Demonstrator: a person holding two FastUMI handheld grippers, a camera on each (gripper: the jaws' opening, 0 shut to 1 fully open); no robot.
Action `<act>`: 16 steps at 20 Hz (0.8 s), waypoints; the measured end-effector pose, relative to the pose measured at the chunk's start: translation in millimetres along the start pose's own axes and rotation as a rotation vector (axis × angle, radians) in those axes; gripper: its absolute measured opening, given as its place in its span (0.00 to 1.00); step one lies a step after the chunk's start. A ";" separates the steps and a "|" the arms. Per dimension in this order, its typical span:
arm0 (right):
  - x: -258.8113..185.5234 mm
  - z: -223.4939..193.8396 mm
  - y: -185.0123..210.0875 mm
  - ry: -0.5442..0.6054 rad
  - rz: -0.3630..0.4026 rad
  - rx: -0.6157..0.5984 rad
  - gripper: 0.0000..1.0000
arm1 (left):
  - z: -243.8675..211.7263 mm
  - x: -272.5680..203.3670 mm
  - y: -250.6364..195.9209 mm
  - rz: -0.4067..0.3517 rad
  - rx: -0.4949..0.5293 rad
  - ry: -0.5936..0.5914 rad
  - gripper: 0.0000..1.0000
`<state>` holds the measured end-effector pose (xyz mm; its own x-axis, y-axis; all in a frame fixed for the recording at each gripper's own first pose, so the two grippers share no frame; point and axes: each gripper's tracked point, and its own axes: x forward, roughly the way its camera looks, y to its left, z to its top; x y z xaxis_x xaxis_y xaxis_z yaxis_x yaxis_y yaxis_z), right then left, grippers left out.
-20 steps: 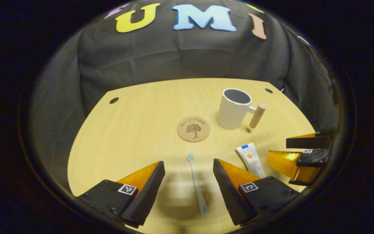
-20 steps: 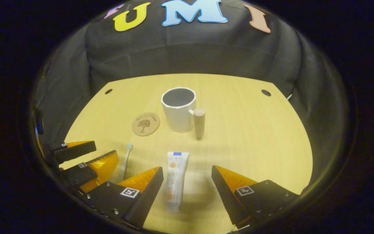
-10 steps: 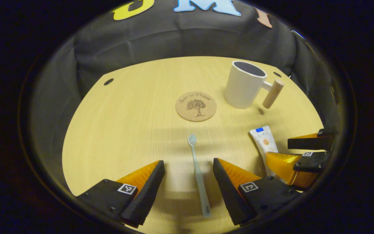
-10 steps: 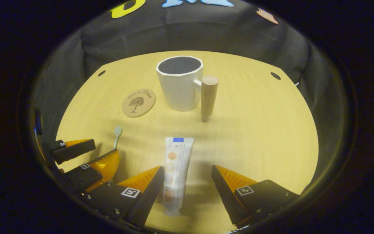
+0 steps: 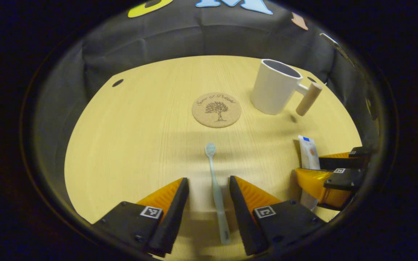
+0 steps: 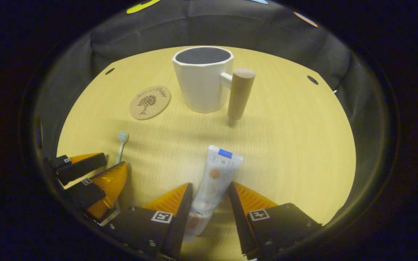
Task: Put the toothbrush and toothpaste on the desktop into the cup, then pick up the cup and place it on the coaster on the desktop.
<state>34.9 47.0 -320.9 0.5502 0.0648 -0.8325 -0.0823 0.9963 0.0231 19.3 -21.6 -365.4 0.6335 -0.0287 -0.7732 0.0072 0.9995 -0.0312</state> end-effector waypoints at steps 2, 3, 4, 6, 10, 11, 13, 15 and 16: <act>1.1 -2.9 0.5 0.023 0.008 -0.001 0.48 | 1.4 0.4 0.0 0.009 0.001 0.005 0.46; 0.5 -3.6 0.5 0.032 0.009 0.001 0.39 | 2.7 1.4 -1.4 0.007 0.004 0.003 0.46; -0.5 -4.4 1.3 0.036 0.008 0.010 0.34 | 2.6 2.8 2.2 0.020 0.013 0.002 0.45; -1.6 -3.2 1.2 0.039 0.007 0.031 0.28 | 3.4 5.4 1.0 0.035 0.009 0.005 0.16; -3.4 -4.1 3.5 0.048 0.022 0.035 0.16 | 5.3 5.6 0.7 0.042 0.009 -0.006 0.08; -2.6 -2.8 5.8 0.044 0.038 0.047 0.16 | 5.9 5.5 0.2 0.041 0.012 -0.007 0.08; -7.4 -1.0 8.9 0.035 0.061 0.070 0.15 | 6.5 4.7 1.9 0.044 0.014 -0.008 0.06; -11.8 6.4 10.9 -0.002 0.083 0.076 0.15 | 9.2 -1.5 8.6 0.048 0.019 -0.028 0.06; -15.9 9.9 12.2 -0.020 0.095 0.083 0.15 | 13.1 -7.8 13.6 0.053 0.027 -0.048 0.08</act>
<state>33.4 58.7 -301.9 0.5597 0.1594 -0.8132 -0.0664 0.9868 0.1477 24.6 -7.5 -351.5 0.6696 0.0239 -0.7423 -0.0067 0.9996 0.0262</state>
